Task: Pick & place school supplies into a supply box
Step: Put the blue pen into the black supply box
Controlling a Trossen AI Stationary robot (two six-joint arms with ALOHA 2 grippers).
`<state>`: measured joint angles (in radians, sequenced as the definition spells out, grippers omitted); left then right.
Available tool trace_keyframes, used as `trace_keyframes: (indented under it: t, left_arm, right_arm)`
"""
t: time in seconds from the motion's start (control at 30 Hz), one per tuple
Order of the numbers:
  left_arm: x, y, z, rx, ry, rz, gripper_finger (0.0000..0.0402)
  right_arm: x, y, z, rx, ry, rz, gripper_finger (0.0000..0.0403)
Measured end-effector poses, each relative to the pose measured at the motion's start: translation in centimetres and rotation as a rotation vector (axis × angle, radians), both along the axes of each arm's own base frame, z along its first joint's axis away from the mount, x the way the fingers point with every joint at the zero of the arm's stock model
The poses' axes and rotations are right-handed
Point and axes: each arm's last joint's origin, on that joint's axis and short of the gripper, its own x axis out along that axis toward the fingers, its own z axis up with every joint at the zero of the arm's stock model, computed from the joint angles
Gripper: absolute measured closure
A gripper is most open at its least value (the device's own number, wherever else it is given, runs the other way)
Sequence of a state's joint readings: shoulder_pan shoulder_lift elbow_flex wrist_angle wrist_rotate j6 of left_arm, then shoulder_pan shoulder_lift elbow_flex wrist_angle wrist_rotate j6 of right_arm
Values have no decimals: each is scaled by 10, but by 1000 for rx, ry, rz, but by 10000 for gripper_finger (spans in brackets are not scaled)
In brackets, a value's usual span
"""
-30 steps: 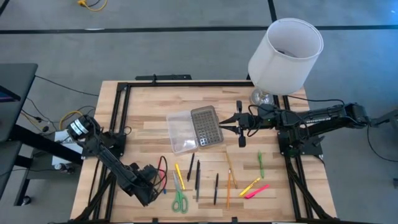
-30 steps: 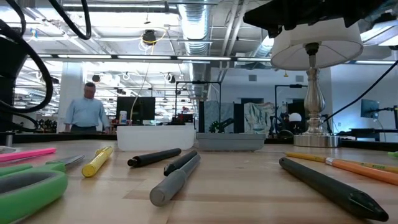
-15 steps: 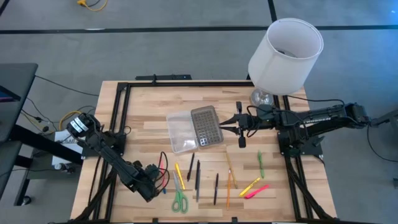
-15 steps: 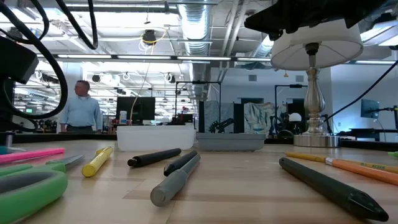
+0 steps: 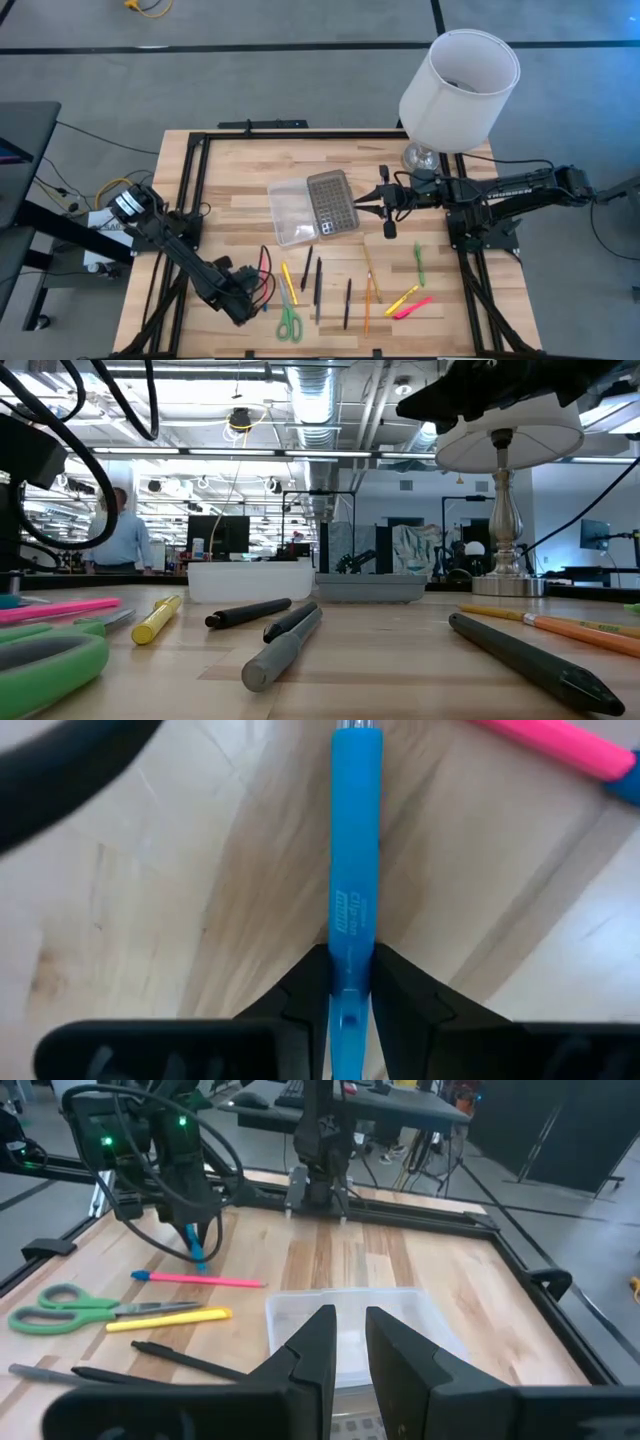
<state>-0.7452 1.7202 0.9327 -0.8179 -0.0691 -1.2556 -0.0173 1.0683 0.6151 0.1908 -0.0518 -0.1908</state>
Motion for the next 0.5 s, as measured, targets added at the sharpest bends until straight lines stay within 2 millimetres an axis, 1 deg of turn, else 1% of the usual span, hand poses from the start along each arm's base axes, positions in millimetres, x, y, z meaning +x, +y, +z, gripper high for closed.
trace_keyframes:
  t: [0.3, 0.4, 0.5]
  left_arm:
    - [-1, 4, 6, 92, 12, 11, 345]
    - [0, 3, 12, 108, 29, 9, 345]
    - [0, 4, 23, 160, 52, 6, 346]
  right_arm:
    - [0, 0, 0, 0, 0, 0, 349]
    - [0, 0, 0, 0, 0, 0, 349]
    - [0, 0, 0, 0, 0, 0, 349]
